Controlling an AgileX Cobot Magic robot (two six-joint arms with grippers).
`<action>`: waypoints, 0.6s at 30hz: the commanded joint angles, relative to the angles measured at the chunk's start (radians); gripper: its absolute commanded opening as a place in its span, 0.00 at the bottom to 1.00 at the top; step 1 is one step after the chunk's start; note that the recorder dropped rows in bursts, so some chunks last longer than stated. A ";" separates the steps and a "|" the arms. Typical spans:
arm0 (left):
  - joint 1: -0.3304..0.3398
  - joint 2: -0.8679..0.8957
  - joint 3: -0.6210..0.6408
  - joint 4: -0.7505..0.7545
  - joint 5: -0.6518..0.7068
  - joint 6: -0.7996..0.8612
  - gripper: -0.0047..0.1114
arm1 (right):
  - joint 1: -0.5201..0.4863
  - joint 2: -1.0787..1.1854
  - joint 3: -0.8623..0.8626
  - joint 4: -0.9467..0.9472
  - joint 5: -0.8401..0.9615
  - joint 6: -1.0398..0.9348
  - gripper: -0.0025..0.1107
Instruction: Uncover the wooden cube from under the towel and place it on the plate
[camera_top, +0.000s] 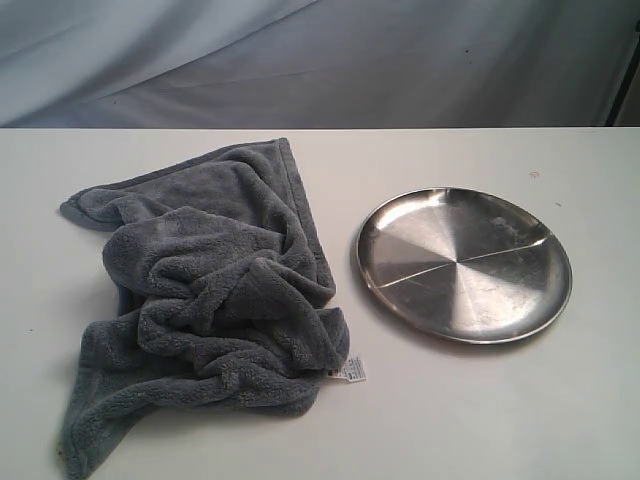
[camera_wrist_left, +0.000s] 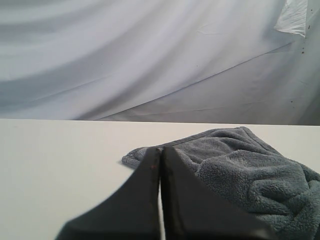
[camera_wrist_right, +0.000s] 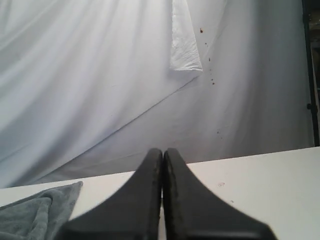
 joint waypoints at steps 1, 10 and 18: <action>-0.001 -0.002 0.004 0.001 -0.002 -0.002 0.05 | -0.008 -0.005 -0.085 0.005 -0.021 0.014 0.02; -0.001 -0.002 0.004 0.001 -0.002 -0.002 0.05 | 0.032 -0.005 -0.572 -0.121 0.019 0.006 0.02; -0.001 -0.002 0.004 0.001 -0.002 -0.002 0.05 | 0.053 0.097 -0.818 -0.145 0.550 -0.052 0.02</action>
